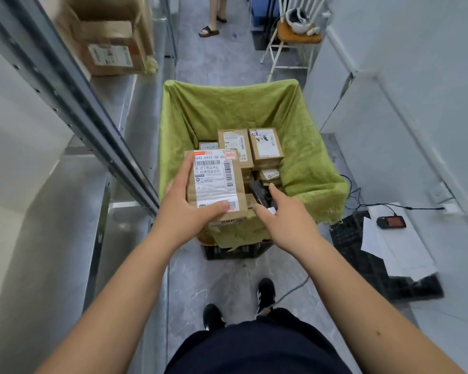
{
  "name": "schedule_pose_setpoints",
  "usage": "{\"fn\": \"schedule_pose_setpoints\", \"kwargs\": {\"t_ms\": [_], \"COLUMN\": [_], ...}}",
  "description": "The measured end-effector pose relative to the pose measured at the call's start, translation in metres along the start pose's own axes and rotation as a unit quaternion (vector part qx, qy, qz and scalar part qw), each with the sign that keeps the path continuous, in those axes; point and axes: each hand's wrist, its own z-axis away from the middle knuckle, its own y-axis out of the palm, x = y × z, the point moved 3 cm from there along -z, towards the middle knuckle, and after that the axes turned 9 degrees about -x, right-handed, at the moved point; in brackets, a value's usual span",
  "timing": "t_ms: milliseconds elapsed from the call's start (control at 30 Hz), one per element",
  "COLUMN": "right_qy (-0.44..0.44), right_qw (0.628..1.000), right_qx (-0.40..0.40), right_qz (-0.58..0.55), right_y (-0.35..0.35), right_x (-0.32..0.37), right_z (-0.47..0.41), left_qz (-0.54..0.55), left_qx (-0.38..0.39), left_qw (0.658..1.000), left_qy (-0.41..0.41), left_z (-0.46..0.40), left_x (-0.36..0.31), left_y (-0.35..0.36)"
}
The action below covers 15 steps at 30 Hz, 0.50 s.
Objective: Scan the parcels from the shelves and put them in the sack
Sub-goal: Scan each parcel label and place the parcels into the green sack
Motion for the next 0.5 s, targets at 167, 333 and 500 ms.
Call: {"fn": "schedule_pose_setpoints", "kwargs": {"t_ms": [167, 333, 500], "right_qy": [-0.007, -0.034, -0.064], "right_qw": [1.000, 0.996, 0.992], "right_qx": [0.016, 0.049, 0.102], "right_qz": [-0.006, -0.059, -0.040], "right_y": [0.006, 0.007, 0.008], "right_x": [0.018, 0.031, 0.048], "right_z": [-0.057, -0.123, -0.187], "left_qz": [-0.013, -0.054, -0.078], "left_qx": [-0.006, -0.022, -0.042], "left_qw": [0.999, 0.997, 0.991], "left_qy": [-0.032, -0.057, -0.101], "left_z": [-0.048, -0.089, -0.132], "left_x": [0.006, 0.013, 0.022], "left_y": [0.011, 0.023, 0.036]}}
